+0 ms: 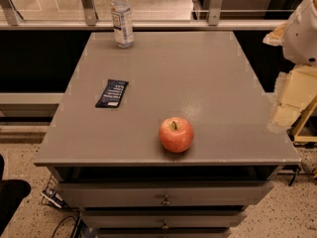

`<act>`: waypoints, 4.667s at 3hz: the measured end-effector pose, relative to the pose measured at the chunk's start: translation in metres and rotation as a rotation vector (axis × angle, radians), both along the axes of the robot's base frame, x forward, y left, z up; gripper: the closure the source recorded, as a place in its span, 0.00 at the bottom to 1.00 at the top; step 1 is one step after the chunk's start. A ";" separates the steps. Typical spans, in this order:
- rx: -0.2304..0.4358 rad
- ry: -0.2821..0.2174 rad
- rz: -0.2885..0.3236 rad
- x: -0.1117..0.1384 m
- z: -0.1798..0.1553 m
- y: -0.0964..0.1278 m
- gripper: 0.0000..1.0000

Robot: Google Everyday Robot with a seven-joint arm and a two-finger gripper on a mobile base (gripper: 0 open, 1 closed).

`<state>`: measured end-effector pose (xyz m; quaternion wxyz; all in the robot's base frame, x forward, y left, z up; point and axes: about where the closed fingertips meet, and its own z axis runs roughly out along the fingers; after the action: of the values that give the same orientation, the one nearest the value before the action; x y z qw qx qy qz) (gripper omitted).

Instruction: Move apple near blue plastic bottle

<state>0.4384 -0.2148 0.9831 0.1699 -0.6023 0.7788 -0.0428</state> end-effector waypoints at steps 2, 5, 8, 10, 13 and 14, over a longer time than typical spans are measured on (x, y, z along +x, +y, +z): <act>0.076 -0.002 0.011 -0.001 -0.008 0.004 0.00; 0.682 -0.064 0.079 0.009 -0.072 0.086 0.00; 0.856 -0.090 0.206 0.012 -0.107 0.159 0.00; 0.836 -0.065 0.214 0.014 -0.133 0.166 0.18; 0.824 -0.065 0.205 0.012 -0.137 0.161 0.88; 0.824 -0.066 0.212 0.013 -0.135 0.164 1.00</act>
Offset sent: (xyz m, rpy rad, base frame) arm -0.0055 0.0180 -0.0386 0.3877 0.0088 0.0554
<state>0.4518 -0.0512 0.8480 0.4246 -0.5591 0.6588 0.2703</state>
